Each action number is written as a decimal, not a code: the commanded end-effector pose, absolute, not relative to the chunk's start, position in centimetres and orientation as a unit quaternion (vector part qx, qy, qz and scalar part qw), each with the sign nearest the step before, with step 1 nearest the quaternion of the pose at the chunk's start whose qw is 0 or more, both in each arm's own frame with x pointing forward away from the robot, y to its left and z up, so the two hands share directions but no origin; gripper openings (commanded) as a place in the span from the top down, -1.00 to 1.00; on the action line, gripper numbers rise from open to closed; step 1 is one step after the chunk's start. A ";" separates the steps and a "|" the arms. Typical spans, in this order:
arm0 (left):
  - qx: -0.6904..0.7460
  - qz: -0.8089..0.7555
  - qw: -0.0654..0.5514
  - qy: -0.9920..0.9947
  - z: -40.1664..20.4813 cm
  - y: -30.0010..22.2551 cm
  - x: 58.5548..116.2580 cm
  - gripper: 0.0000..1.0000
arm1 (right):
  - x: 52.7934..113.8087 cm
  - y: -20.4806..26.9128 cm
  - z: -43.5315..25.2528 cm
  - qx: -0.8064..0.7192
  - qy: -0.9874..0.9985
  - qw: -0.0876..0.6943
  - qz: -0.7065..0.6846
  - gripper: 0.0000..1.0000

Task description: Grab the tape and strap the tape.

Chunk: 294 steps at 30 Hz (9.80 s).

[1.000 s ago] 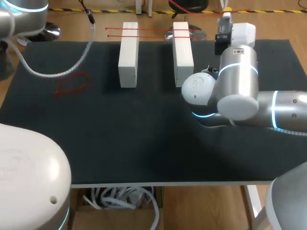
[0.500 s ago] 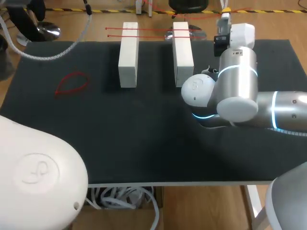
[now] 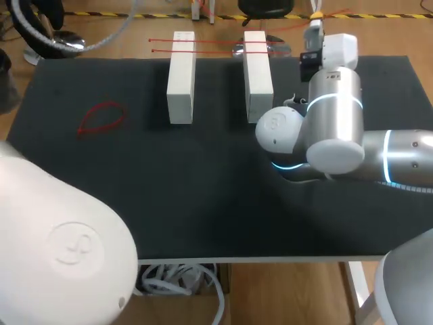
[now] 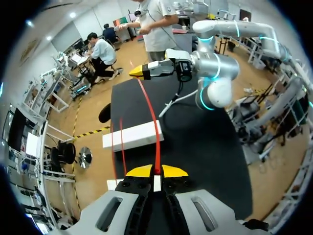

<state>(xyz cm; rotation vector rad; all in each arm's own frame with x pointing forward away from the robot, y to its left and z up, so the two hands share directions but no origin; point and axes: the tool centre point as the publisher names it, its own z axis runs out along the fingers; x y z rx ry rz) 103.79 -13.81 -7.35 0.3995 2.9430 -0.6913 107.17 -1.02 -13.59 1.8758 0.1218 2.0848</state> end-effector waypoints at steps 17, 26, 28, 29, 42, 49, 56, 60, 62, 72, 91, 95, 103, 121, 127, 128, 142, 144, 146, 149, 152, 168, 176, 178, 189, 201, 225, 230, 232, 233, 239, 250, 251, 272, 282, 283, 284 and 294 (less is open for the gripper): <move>0.159 -0.156 -0.020 0.975 -6.9 -14.5 104.3 1.00 | 107.1 3.7 -15.1 0.641 0.130 0.196 0.731 1.00; 0.208 -0.101 -0.020 0.973 -5.1 -16.4 104.1 1.00 | 106.7 3.3 -14.8 0.631 0.131 0.220 0.732 1.00; 0.216 -0.092 -0.032 0.971 -4.8 -16.8 104.0 1.00 | 106.6 3.2 -14.8 0.632 0.130 0.222 0.732 1.00; 0.219 -0.088 -0.037 0.971 -4.7 -17.0 104.0 1.00 | 106.6 3.1 -14.8 0.632 0.129 0.222 0.731 1.00; 0.247 -0.002 -0.062 0.967 -3.0 -18.9 103.2 1.00 | 106.8 2.6 -14.5 0.626 0.125 0.222 0.737 1.00; 0.267 0.042 -0.098 0.958 -4.7 -20.0 103.0 1.00 | 107.0 2.4 -14.5 0.625 0.125 0.220 0.738 1.00; 0.223 0.027 -0.110 0.968 -5.4 -19.6 103.1 1.00 | 107.2 2.4 -14.1 0.618 0.137 0.222 0.742 1.00; 0.196 0.031 -0.095 0.976 -5.0 -19.1 103.3 1.00 | 107.3 2.4 -14.0 0.611 0.144 0.226 0.745 1.00; 0.185 0.033 -0.091 0.978 -4.9 -18.8 103.5 1.00 | 107.3 2.4 -13.9 0.607 0.149 0.229 0.746 1.00; 0.147 0.026 -0.081 0.986 -4.8 -18.5 104.0 1.00 | 107.2 2.2 -13.5 0.599 0.158 0.242 0.747 1.00; 0.073 0.031 -0.055 0.995 -4.6 -17.2 104.0 1.00 | 107.0 2.1 -13.3 0.569 0.186 0.289 0.747 1.00; 0.071 0.032 -0.044 0.996 -4.4 -17.2 104.1 1.00 | 107.0 2.1 -13.2 0.566 0.188 0.293 0.747 1.00; 0.067 0.018 -0.046 0.997 -4.3 -17.2 103.9 1.00 | 107.0 2.0 -13.1 0.559 0.193 0.303 0.747 1.00; 0.055 -0.007 -0.043 0.998 -5.0 -17.2 104.0 1.00 | 107.1 1.7 -13.2 0.548 0.203 0.318 0.747 1.00; 0.062 0.008 -0.042 0.997 -5.6 -17.7 104.1 1.00 | 107.3 1.6 -13.0 0.546 0.204 0.318 0.747 1.00; 0.062 0.012 -0.041 0.997 -5.7 -17.8 104.1 1.00 | 107.3 1.5 -13.0 0.546 0.204 0.319 0.747 1.00; 0.070 0.010 -0.038 0.997 -5.8 -18.2 104.3 1.00 | 107.7 1.2 -12.4 0.518 0.235 0.358 0.741 1.00; 0.070 0.010 -0.038 0.997 -5.8 -18.2 104.3 1.00 | 107.8 1.1 -12.1 0.508 0.256 0.376 0.732 1.00; 0.070 0.010 -0.038 0.997 -5.8 -18.2 104.3 1.00 | 107.7 1.1 -11.6 0.505 0.264 0.389 0.724 1.00; 0.070 0.010 -0.038 0.997 -5.8 -18.2 104.3 1.00 | 107.4 1.1 -10.7 0.483 0.290 0.425 0.708 1.00; 0.070 0.010 -0.038 0.997 -5.8 -18.2 104.3 1.00 | 107.1 1.1 -10.1 0.465 0.334 0.450 0.686 1.00; 0.070 0.010 -0.038 0.997 -5.8 -18.2 104.3 1.00 | 105.4 0.4 -8.2 0.336 0.480 0.585 0.560 1.00; 0.070 0.010 -0.038 0.997 -5.8 -18.2 104.3 1.00 | 105.5 0.8 -7.5 0.253 0.534 0.633 0.500 1.00; 0.070 0.010 -0.038 0.997 -5.8 -18.2 104.3 1.00 | 105.6 0.9 -7.4 0.236 0.550 0.639 0.484 1.00; 0.070 0.010 -0.038 0.997 -5.8 -18.2 104.3 1.00 | 105.6 2.9 -7.8 0.114 0.629 0.661 0.393 1.00; 0.070 0.010 -0.038 0.997 -5.8 -18.2 104.3 1.00 | 105.6 4.7 -7.5 0.048 0.667 0.660 0.342 1.00; 0.070 0.010 -0.038 0.997 -5.8 -18.2 104.3 1.00 | 105.8 5.0 -7.1 0.059 0.649 0.664 0.366 1.00; 0.070 0.010 -0.038 0.997 -5.8 -18.2 104.3 1.00 | 105.8 5.0 -7.1 0.059 0.649 0.664 0.366 1.00; 0.070 0.010 -0.038 0.997 -5.8 -18.2 104.3 1.00 | 105.6 6.1 -6.4 0.001 0.702 0.658 0.271 1.00; 0.070 0.010 -0.038 0.997 -5.8 -18.2 104.3 1.00 | 105.5 6.4 -6.3 -0.018 0.716 0.656 0.238 1.00; 0.070 0.010 -0.038 0.997 -5.8 -18.2 104.3 1.00 | 104.8 7.7 -5.2 -0.082 0.757 0.637 0.123 1.00; 0.070 0.010 -0.038 0.997 -5.8 -18.2 104.3 1.00 | 104.1 8.0 -4.4 -0.124 0.762 0.636 0.020 1.00; 0.070 0.010 -0.038 0.997 -5.8 -18.2 104.3 1.00 | 104.2 8.0 -4.4 -0.125 0.760 0.637 0.018 1.00; 0.070 0.010 -0.038 0.997 -5.8 -18.2 104.3 1.00 | 104.7 11.3 -3.7 -0.229 0.707 0.668 0.009 1.00; 0.070 0.010 -0.038 0.997 -5.8 -18.2 104.3 1.00 | 104.5 10.6 -3.7 -0.304 0.665 0.682 0.018 1.00; 0.070 0.010 -0.038 0.997 -5.8 -18.2 104.3 1.00 | 104.6 10.4 -3.7 -0.308 0.661 0.684 0.020 1.00; 0.070 0.010 -0.038 0.997 -5.8 -18.2 104.3 1.00 | 104.7 10.2 -3.8 -0.307 0.662 0.684 0.021 1.00; 0.070 0.010 -0.038 0.997 -5.8 -18.2 104.3 1.00 | 105.1 10.8 -5.3 -0.248 0.643 0.718 0.099 1.00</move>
